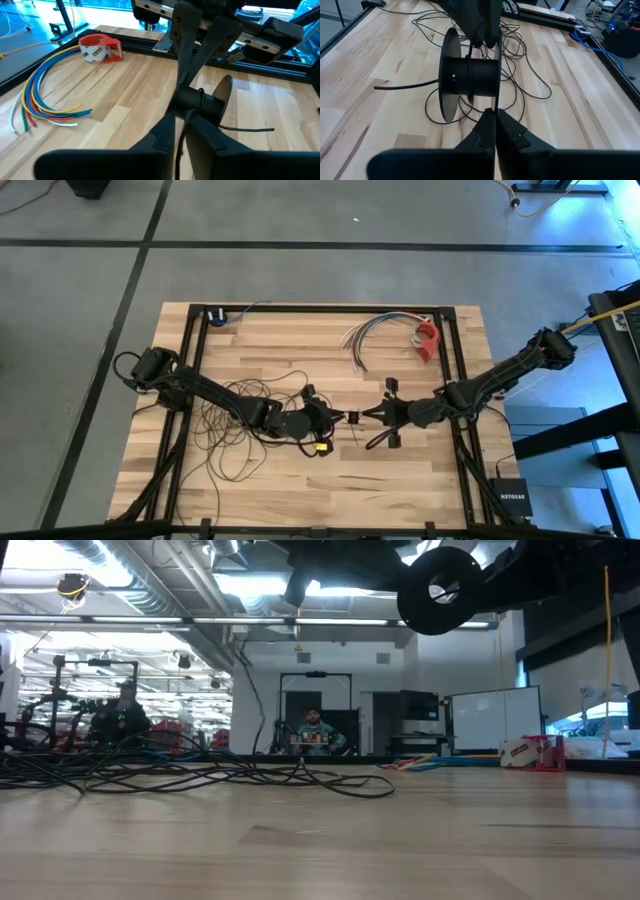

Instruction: Coiling cords

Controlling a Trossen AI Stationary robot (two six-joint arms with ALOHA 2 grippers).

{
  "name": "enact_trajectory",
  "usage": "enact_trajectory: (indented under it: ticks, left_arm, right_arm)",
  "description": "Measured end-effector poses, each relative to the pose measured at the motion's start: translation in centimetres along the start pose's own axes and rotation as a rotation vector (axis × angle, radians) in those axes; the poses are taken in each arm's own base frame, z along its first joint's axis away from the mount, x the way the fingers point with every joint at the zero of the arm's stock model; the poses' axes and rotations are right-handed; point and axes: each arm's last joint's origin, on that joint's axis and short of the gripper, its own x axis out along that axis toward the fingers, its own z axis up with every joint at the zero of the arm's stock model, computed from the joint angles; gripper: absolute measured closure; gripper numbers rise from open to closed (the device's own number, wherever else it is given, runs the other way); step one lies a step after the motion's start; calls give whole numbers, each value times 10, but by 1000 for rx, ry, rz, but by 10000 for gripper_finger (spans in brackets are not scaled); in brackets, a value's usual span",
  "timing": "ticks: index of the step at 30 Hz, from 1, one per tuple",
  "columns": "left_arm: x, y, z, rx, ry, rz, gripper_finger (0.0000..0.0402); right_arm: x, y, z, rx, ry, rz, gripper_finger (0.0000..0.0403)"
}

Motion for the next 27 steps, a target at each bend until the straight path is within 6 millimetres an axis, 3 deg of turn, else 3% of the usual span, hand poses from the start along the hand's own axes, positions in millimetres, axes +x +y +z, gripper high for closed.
enact_trajectory:
  ticks: [8,27]
  left_arm:
    - [0,0,0,46,3,0,324]
    - [-8,3,6,105,4,7,329]
  right_arm:
    - [0,0,0,0,1,7,402]
    - [0,1,0,-1,0,18,402]
